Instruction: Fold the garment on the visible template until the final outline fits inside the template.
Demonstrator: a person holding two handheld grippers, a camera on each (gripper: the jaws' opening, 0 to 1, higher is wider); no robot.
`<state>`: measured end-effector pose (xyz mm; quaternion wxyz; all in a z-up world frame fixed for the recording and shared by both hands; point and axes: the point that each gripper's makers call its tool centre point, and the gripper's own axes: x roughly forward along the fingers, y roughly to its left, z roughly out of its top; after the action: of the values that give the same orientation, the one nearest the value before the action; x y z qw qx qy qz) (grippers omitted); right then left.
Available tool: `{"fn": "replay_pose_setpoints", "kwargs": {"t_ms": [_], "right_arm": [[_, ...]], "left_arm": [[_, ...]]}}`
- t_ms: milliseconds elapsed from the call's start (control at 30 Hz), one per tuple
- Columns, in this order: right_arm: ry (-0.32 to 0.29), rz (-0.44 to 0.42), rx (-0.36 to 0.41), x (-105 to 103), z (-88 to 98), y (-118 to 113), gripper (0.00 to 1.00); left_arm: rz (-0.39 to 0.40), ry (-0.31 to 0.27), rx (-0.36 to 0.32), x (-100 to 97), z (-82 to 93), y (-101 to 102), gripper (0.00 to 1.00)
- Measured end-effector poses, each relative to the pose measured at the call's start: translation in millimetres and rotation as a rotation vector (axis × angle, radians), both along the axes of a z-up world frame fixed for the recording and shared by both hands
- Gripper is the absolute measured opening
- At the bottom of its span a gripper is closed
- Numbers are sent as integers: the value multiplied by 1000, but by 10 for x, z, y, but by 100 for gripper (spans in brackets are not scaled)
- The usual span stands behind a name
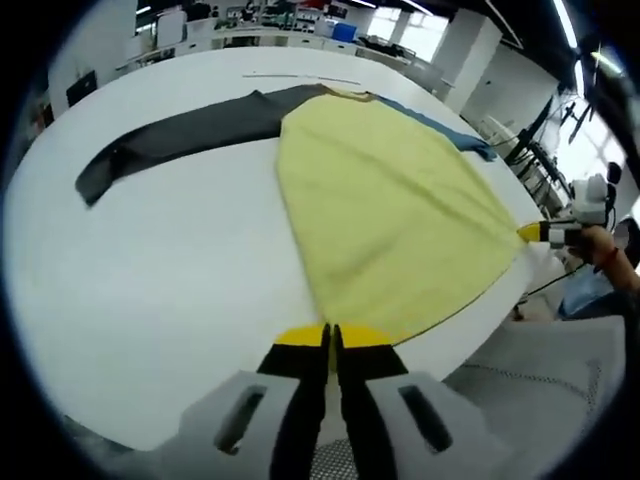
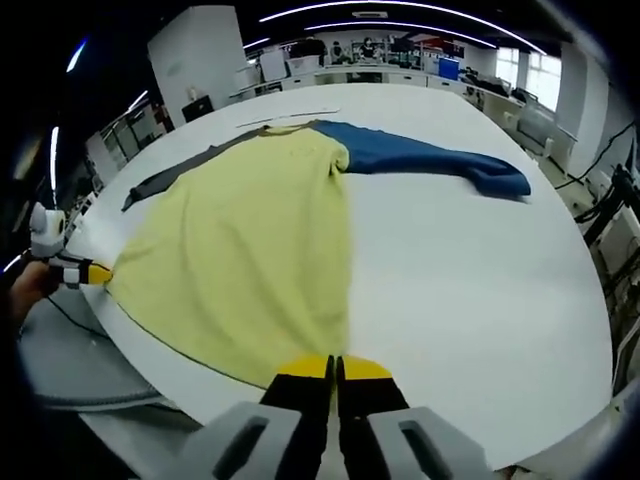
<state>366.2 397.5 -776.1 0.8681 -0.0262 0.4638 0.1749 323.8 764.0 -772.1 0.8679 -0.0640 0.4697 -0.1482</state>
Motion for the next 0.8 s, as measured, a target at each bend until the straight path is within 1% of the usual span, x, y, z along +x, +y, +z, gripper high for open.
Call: {"fn": "replay_pose_setpoints", "kwargs": {"t_ms": [100,267,367,400,467,500,533,600,767,800], "right_arm": [[9,-2,-6,-33,-9,-6,0],[8,-8,2,-34,-4,0,0],[-5,-4,21,-16,23,15,0],[-13,-11,26,-4,41,5,0],[-38,-26,38,39,90,-14,7],[-44,-34,44,54,107,-21,11],[-50,-38,53,70,125,-24,17],[-67,-49,74,115,174,-27,23],[-110,-50,102,250,272,-41,43],[-114,-53,107,273,286,-48,46]], "left_arm": [[-1,10,0,-34,-32,-12,0],[0,4,2,-41,-36,-17,0],[4,-9,-1,-22,-22,-13,4],[9,-14,1,-16,-15,-8,9],[13,-42,6,14,23,8,21],[16,-50,7,23,44,10,30],[19,-63,8,37,61,15,36],[24,-90,2,70,106,12,46],[30,-180,-33,174,247,-17,57],[35,-209,-42,212,284,-15,61]]}}
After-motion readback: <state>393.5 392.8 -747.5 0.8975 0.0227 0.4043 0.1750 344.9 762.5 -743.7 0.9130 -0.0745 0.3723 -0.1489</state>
